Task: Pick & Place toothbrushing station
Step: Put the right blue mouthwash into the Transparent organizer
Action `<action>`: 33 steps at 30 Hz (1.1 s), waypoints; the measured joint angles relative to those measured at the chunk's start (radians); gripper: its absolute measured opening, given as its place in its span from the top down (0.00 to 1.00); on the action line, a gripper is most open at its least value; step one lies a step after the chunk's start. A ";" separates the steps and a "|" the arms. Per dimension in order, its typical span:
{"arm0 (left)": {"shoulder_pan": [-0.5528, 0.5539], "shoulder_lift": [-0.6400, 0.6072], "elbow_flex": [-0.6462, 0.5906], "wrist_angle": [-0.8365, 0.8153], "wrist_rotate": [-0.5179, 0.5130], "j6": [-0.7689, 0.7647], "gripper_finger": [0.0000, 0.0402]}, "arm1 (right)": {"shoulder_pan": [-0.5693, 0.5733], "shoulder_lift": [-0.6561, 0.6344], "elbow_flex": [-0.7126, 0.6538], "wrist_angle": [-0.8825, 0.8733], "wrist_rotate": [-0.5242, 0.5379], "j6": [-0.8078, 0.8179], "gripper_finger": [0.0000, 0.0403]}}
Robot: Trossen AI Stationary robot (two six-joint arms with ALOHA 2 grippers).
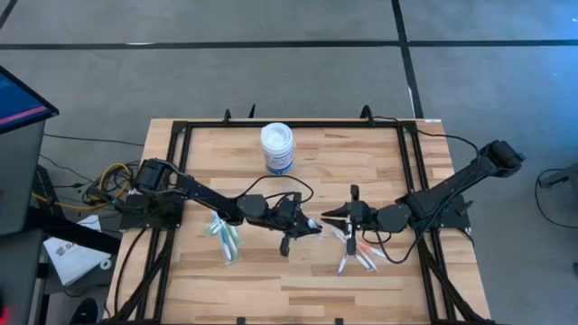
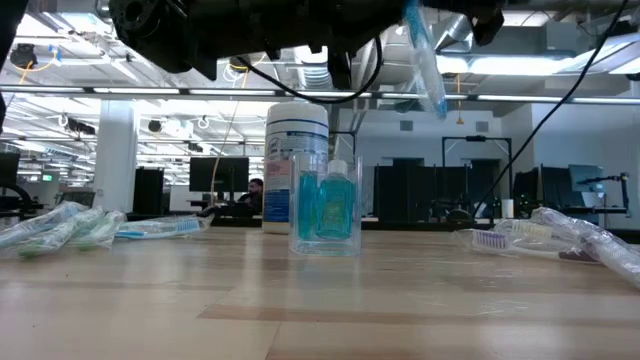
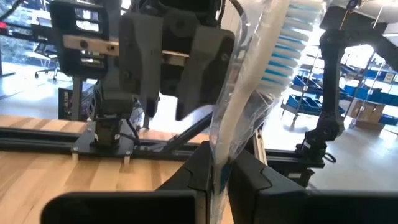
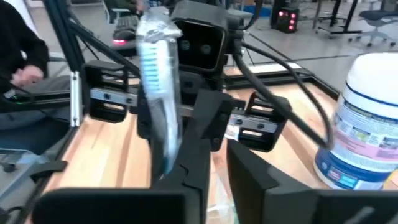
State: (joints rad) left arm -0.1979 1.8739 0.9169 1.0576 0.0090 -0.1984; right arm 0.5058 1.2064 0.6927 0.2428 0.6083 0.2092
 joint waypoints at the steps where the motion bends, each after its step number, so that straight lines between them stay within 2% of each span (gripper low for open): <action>1: 0.001 -0.020 -0.008 -0.023 0.000 0.006 0.96 | 0.000 -0.002 0.000 -0.010 0.000 0.000 0.85; 7: 0.001 -0.134 -0.090 -0.054 -0.035 0.017 0.96 | 0.004 -0.005 -0.001 -0.029 -0.001 0.001 0.77; 16: 0.005 -0.306 -0.263 -0.056 -0.228 0.042 0.95 | 0.004 -0.005 -0.001 -0.084 -0.005 0.054 0.76; 20: 0.021 -0.368 -0.311 -0.056 -0.280 0.062 0.95 | 0.004 0.000 0.000 -0.090 -0.005 0.075 0.76; 33: 0.143 -0.389 -0.331 -0.094 -0.298 0.060 0.95 | 0.004 0.000 0.000 -0.110 -0.009 0.083 0.76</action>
State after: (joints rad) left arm -0.0550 1.4844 0.5861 0.9637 -0.2892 -0.1387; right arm 0.5102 1.2060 0.6926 0.1328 0.5991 0.2918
